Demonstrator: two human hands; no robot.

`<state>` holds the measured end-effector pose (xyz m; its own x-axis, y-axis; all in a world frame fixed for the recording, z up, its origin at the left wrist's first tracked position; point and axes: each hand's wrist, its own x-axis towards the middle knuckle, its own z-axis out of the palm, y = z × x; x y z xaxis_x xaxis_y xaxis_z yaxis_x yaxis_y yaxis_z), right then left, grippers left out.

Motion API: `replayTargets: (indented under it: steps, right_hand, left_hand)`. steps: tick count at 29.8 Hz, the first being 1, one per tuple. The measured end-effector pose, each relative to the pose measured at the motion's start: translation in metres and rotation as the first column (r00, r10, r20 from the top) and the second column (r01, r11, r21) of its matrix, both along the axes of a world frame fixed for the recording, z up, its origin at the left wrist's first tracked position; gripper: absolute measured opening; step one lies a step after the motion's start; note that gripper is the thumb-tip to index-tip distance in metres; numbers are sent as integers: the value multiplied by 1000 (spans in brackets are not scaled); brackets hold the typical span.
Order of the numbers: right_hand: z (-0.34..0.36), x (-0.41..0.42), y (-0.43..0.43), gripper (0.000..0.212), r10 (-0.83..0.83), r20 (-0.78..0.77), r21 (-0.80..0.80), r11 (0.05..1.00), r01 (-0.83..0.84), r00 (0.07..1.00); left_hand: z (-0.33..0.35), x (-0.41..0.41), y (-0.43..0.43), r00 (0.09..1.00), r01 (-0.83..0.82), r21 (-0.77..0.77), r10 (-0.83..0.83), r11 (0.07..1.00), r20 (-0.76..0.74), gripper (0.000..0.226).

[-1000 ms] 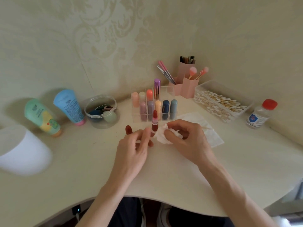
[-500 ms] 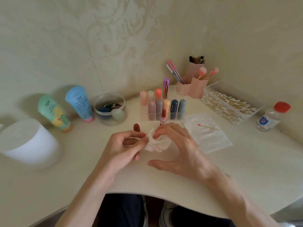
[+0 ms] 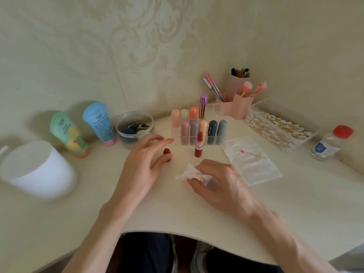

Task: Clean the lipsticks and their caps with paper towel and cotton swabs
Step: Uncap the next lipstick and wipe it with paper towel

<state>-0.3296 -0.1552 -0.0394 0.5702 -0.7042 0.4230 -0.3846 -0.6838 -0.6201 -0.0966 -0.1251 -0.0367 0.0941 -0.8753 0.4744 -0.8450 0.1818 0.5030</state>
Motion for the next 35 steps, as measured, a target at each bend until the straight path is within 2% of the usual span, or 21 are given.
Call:
replayTargets:
  steps: [2,3,4,5,6,7,8,9,13,17,21,23,26,29,31,33,35]
  right_hand:
    - [3,-1,0,19,15,27,23,1000,-16,1000]
    - [3,-1,0,18,9,34,45,999,-10,999]
    - [3,-2,0,20,-16,40,78,997,13,999]
    - [4,-1,1,25,-55,48,113,992,50,997]
    - [3,-1,2,31,-94,65,151,985,83,993]
    - [3,-1,2,36,-130,94,191,975,110,987]
    - [3,-1,2,40,-163,134,228,965,130,977]
    - [4,0,3,44,-194,177,264,954,143,965]
    - [9,0,4,40,-263,328,361,922,137,908]
    - [14,1,9,34,-246,380,324,938,121,891]
    - [11,4,9,21,-139,341,174,981,83,930]
    - [8,3,8,4,-90,322,116,992,55,942]
    - [4,3,6,13,-82,307,62,996,66,948]
    - [2,5,8,11,-61,265,-9,998,66,962]
    - [3,4,7,8,-30,256,52,998,18,966]
    - [7,2,7,32,-6,265,216,975,-53,964]
    - [11,2,7,43,6,312,381,915,-131,950]
  left_hand:
    - [0,-2,-6,999,-5,4,5,1000,45,25]
    - [1,-3,-6,1000,-19,9,19,1000,21,20]
    - [3,-4,-6,998,-33,22,34,999,-60,17]
    - [7,-5,-4,975,-32,52,42,998,-218,16]
    - [11,-6,-1,907,4,90,34,996,-420,16]
    - [15,-8,2,792,75,121,15,990,-610,19]
    - [19,-11,7,676,144,133,0,981,-737,23]
    - [20,-12,10,610,191,141,-5,971,-793,27]
    - [20,-17,16,577,286,166,-31,944,-816,26]
    - [16,-20,14,574,320,167,-50,932,-817,28]
    - [13,-21,13,554,336,146,-70,930,-829,30]
    - [13,-21,14,540,333,136,-71,933,-838,28]
    - [12,-21,15,553,320,137,-67,938,-830,27]
    - [12,-22,15,555,318,127,-76,939,-829,28]
    - [12,-22,15,550,304,118,-73,945,-832,27]
    - [13,-22,16,541,270,110,-56,957,-839,28]
    - [13,-22,17,540,256,108,-49,961,-840,29]
